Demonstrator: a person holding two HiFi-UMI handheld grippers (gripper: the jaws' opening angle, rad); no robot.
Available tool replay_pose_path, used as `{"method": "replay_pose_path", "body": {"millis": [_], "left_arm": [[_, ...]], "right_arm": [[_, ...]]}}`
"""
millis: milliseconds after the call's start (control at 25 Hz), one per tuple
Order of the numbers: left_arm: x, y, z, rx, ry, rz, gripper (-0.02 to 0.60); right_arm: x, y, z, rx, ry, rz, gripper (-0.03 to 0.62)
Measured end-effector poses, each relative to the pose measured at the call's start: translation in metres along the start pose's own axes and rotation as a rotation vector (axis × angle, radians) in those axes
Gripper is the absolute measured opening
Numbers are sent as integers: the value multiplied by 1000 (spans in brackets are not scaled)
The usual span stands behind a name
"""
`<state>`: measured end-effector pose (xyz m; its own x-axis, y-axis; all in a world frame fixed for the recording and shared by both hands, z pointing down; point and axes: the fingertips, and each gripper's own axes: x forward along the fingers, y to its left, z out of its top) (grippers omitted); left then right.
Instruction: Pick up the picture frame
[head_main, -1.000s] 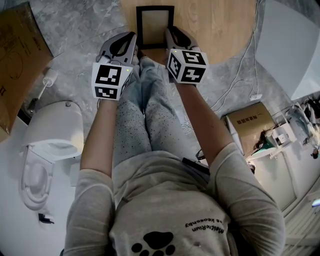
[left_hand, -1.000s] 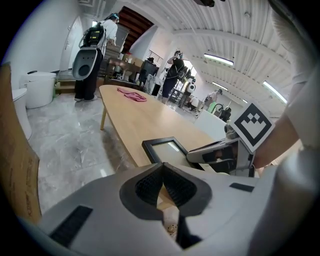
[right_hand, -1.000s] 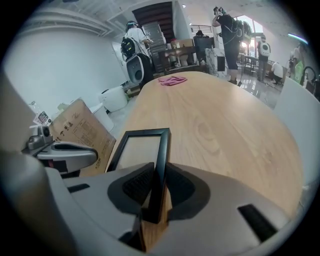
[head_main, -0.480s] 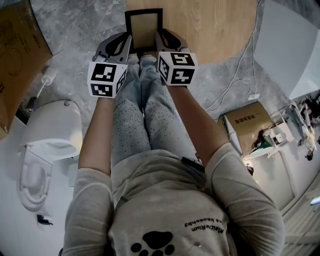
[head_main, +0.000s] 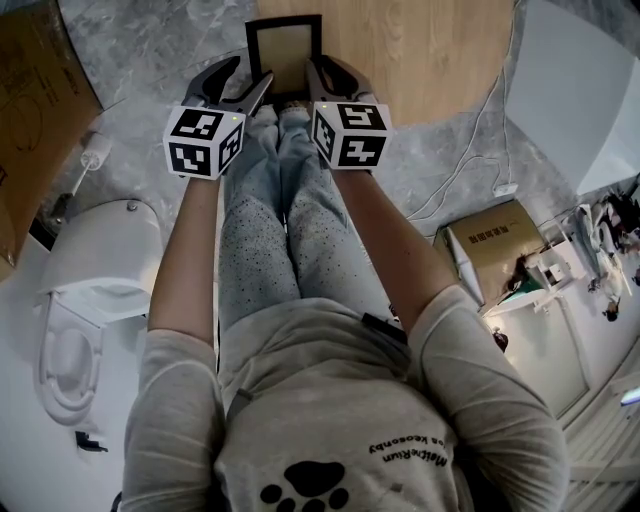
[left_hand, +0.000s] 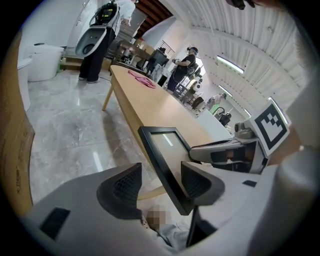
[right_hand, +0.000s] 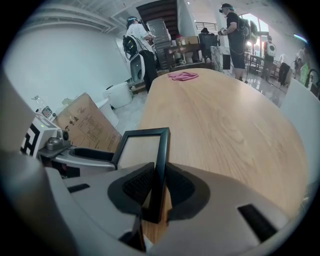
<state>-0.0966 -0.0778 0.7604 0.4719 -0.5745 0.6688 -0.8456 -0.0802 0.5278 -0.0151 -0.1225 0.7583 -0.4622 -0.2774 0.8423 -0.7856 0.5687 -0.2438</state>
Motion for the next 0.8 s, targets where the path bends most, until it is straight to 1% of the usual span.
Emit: {"method": "replay_pose_path", "body": {"millis": [200,400,560,640,800], "left_arm": [[13,2,-3,-57,38,-71,250],[24,-3,-9,-156,60,-164,255],[27,-13,-10,-166,71,-234,263],[27,-19,-9,-187,65,-258,272],[21,-25,1,-257,18,-298,270]], "right_arm": [[2,4,0,2,-2,18,77],[2,11,-3,4,-5,46,75],[3,17,-5,-6,-3,99,77],[3,18,-6,-6,-4,118,77],[2,16,-5,18,-11,151,77]]}}
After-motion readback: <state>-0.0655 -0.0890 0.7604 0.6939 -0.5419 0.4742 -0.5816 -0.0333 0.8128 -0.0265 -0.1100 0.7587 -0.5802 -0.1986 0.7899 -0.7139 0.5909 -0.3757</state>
